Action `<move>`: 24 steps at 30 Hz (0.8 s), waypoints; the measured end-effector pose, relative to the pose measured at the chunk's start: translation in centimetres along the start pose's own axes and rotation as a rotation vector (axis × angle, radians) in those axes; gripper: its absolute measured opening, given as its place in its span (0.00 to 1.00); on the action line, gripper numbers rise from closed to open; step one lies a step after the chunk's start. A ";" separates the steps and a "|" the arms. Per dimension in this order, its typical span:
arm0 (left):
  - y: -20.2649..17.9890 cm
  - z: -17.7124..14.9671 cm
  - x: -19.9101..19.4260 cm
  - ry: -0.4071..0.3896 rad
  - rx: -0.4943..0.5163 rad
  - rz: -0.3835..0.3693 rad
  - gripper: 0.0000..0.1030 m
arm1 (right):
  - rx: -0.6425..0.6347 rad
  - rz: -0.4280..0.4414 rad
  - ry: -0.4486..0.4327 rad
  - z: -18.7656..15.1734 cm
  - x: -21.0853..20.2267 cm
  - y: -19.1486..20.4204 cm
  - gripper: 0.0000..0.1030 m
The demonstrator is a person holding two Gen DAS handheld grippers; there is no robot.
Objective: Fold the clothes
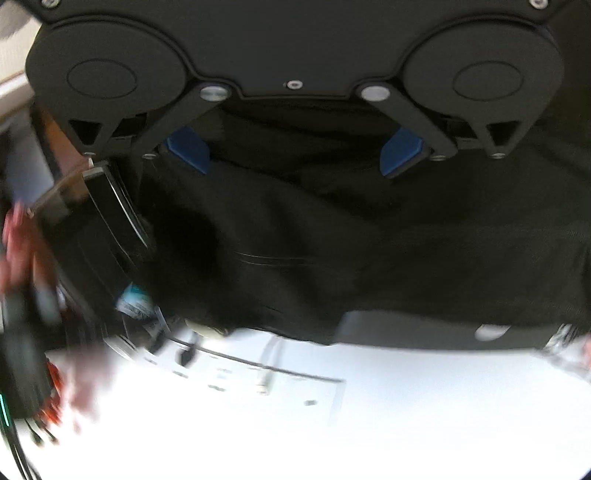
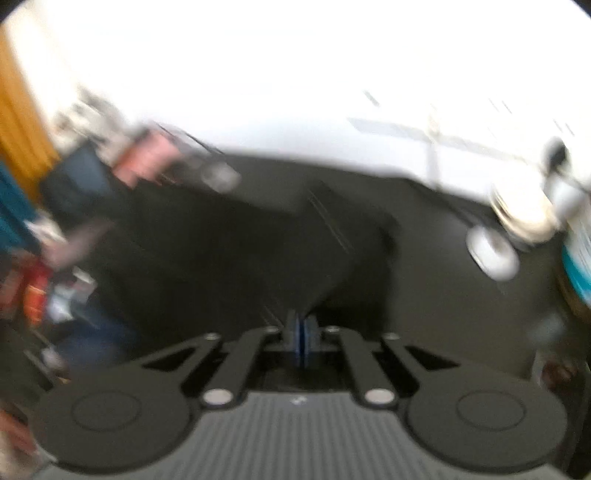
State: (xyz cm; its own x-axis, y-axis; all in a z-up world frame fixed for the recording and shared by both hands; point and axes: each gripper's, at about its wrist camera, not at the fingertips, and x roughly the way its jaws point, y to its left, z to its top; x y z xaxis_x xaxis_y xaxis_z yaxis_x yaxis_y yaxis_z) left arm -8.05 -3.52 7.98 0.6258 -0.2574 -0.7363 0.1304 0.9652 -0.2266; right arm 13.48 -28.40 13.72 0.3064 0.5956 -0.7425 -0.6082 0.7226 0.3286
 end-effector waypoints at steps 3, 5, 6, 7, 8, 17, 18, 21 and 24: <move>-3.2 0.4 0.1 -0.040 0.077 0.005 0.98 | -0.038 0.139 -0.038 3.0 -1.7 2.1 0.03; -4.6 0.9 -0.3 -0.090 0.098 0.010 0.98 | -0.062 0.212 -0.048 4.3 -2.3 3.6 0.04; -5.1 1.1 -0.6 -0.112 0.096 0.017 0.99 | -0.075 0.243 -0.050 4.7 -2.6 4.3 0.04; -5.4 1.3 -0.9 -0.132 0.086 0.020 0.99 | -0.086 0.273 -0.053 5.2 -2.8 4.9 0.03; -5.6 1.6 -1.2 -0.151 0.068 0.016 0.99 | -0.091 0.295 -0.051 5.5 -2.6 5.3 0.03; -3.4 2.6 -3.0 -0.239 -0.113 0.008 0.24 | -0.111 0.362 -0.045 5.6 -1.3 6.9 0.04; -2.9 2.9 -2.9 -0.219 -0.141 0.006 0.07 | -0.110 0.366 -0.045 5.5 -1.2 6.9 0.04; -0.7 4.1 -3.9 -0.212 -0.241 -0.037 0.03 | -0.104 0.378 -0.046 5.2 -0.8 7.1 0.09; 0.5 6.2 -6.0 -0.254 -0.246 -0.018 0.03 | -0.058 0.357 -0.149 4.7 -2.6 5.5 0.37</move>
